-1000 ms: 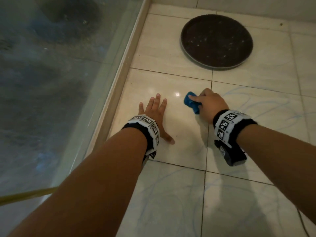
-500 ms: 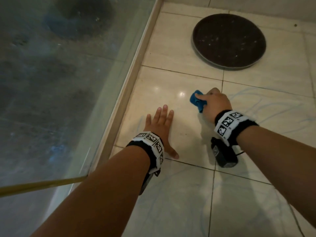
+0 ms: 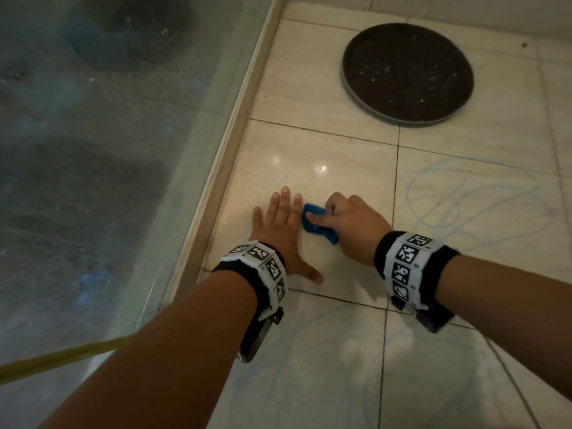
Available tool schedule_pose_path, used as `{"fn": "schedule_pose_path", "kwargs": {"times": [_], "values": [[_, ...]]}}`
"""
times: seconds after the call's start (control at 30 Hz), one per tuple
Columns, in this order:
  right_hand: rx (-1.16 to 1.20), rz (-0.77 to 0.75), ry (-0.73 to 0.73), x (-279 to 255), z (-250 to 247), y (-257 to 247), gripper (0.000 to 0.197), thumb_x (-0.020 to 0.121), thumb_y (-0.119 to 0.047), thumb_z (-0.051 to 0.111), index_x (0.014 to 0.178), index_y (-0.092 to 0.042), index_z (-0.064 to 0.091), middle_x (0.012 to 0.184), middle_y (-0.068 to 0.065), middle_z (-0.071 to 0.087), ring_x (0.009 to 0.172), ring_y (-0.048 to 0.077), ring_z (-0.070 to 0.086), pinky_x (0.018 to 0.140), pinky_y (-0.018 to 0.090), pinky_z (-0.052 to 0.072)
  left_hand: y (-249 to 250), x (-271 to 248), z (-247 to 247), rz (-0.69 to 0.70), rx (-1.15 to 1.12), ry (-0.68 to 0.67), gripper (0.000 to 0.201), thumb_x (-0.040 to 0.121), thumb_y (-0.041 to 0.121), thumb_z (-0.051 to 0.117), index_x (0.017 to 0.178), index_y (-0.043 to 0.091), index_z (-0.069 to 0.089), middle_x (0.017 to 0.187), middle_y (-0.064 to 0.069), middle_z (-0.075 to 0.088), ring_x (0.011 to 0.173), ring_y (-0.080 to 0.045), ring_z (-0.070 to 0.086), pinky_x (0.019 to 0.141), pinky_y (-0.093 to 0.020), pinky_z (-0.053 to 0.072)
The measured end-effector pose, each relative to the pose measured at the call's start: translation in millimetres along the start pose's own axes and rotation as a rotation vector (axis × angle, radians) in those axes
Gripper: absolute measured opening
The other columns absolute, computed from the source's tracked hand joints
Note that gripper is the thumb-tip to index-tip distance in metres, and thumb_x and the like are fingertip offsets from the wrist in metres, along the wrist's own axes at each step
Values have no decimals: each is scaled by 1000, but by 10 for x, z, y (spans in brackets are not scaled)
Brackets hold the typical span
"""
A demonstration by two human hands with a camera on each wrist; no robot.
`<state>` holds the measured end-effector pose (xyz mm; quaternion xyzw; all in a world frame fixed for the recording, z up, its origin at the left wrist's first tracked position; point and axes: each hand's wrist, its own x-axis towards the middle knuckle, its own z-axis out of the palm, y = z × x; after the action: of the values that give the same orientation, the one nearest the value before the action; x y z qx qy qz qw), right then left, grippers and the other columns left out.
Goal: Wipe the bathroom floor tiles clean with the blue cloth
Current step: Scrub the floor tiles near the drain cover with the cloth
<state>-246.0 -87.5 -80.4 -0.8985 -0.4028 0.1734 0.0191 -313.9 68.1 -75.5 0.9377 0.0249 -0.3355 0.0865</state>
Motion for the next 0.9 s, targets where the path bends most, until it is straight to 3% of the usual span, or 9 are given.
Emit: {"fn": "schedule_pose_path", "kwargs": {"times": [0.1, 0.2, 0.27, 0.43, 0.57, 0.6, 0.73, 0.77, 0.9], "values": [[-72, -104, -67, -30, -67, 138, 65, 89, -11, 53, 142, -42, 30, 125, 0, 36, 100, 22, 39, 77, 28, 35, -95, -25, 29, -30, 21, -15, 150, 57, 76, 72, 145, 14, -32, 150, -9, -41, 142, -26, -31, 115, -48, -14], [72, 248, 96, 55, -95, 340, 58, 91, -12, 50, 142, -36, 35, 126, 8, 39, 106, 30, 39, 88, 34, 38, -109, -15, 40, -24, 17, -12, 151, 56, 74, 74, 145, 14, -32, 150, -9, -41, 142, -26, -31, 115, -49, -14], [84, 331, 118, 59, -69, 196, 53, 93, -13, 48, 141, -31, 37, 124, 11, 40, 107, 32, 39, 92, 35, 37, -98, -11, 31, -28, 11, -20, 152, 55, 74, 75, 145, 14, -33, 150, -8, -41, 141, -26, -31, 116, -49, -13], [58, -67, 10, -146, 52, -226, 60, 91, -13, 53, 141, -40, 33, 126, 3, 38, 105, 26, 42, 88, 33, 42, -105, 10, 27, -37, 38, -23, 152, 54, 77, 73, 144, 14, -33, 150, -9, -40, 142, -27, -29, 116, -49, -10], [307, 363, 217, -224, 183, 281, 49, 88, -10, 58, 131, -32, 52, 113, 9, 46, 99, 33, 50, 86, 38, 46, -115, -15, 30, -37, 13, -14, 154, 53, 75, 75, 145, 15, -31, 151, -7, -39, 143, -25, -29, 117, -49, -9], [303, 387, 214, -307, 207, 259, 46, 88, -12, 57, 130, -29, 53, 111, 9, 46, 97, 33, 50, 84, 35, 46, -107, -14, 23, -36, 13, -14, 154, 52, 75, 76, 145, 15, -31, 151, -7, -39, 143, -25, -29, 118, -49, -9], [240, -110, 30, -873, 348, -48, 60, 70, -7, 75, 123, -32, 60, 108, 8, 55, 82, 30, 53, 68, 36, 50, -84, -17, -19, -46, 22, -33, 153, 53, 74, 76, 145, 15, -31, 152, -7, -39, 143, -26, -28, 117, -52, -8], [222, -139, -11, -951, 327, 9, 61, 70, -5, 74, 123, -33, 60, 109, 7, 56, 84, 30, 53, 68, 36, 50, -82, -17, -26, -48, 26, -38, 154, 52, 74, 76, 145, 15, -32, 151, -7, -39, 143, -26, -28, 117, -53, -8], [257, 413, 112, -933, 235, 369, 50, 89, -10, 47, 131, -36, 51, 116, 7, 48, 102, 27, 47, 83, 33, 43, -78, -32, -22, -56, 29, -40, 155, 52, 74, 76, 145, 15, -32, 151, -7, -40, 142, -26, -30, 116, -54, -10]]}}
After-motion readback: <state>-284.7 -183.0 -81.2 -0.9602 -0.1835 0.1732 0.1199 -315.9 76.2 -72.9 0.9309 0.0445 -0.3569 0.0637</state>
